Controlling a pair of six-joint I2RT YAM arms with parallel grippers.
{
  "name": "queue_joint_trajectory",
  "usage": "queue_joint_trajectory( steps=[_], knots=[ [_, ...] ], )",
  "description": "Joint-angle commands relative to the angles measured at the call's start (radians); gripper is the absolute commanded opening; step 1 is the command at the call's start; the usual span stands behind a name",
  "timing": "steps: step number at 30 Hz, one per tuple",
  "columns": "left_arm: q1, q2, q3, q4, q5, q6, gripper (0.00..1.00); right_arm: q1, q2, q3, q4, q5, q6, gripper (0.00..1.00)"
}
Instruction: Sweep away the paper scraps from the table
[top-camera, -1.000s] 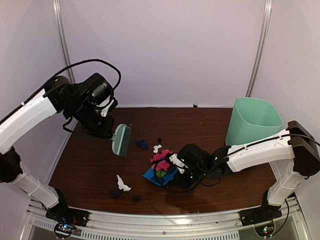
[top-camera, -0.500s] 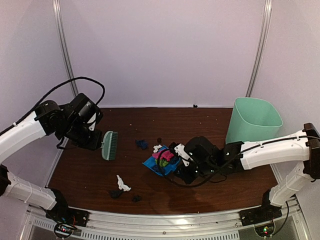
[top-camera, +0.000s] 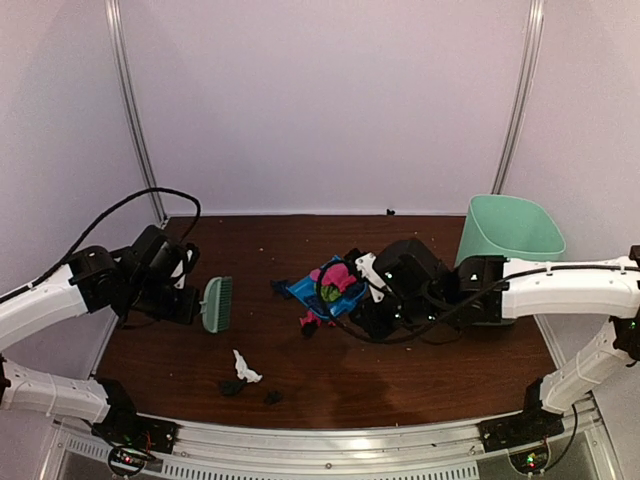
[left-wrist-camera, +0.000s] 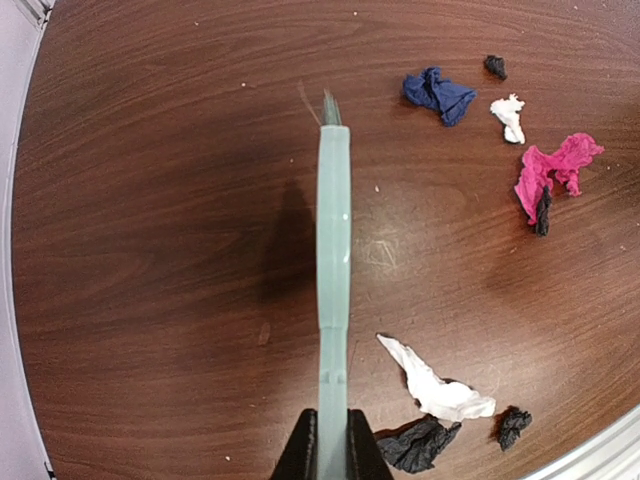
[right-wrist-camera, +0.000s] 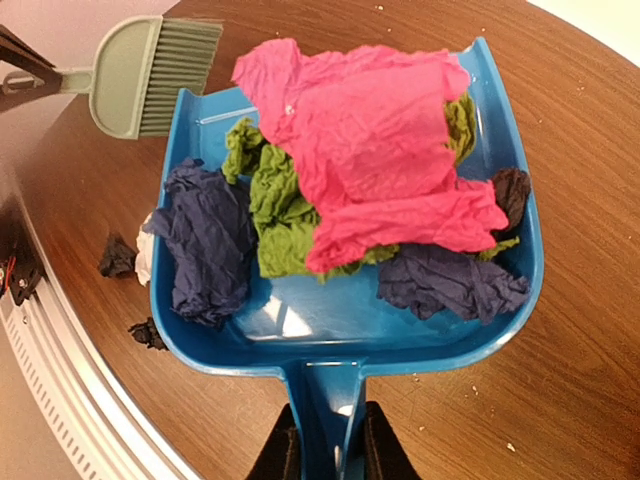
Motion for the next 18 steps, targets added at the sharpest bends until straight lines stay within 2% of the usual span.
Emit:
queue_joint_trajectory(
  steps=[1,5,18],
  knots=[
    [0.015,-0.054,-0.047,0.141,-0.006,0.008,0.0,-0.004,-0.026,0.115,-0.101,0.048,0.019,0.0],
    [0.015,-0.09,-0.11,0.195,0.008,0.0,0.0,-0.026,-0.025,0.227,-0.175,0.042,0.021,0.0],
    [0.023,-0.11,-0.116,0.205,-0.04,0.003,0.0,-0.187,-0.034,0.47,-0.409,-0.009,0.102,0.0]
  ],
)
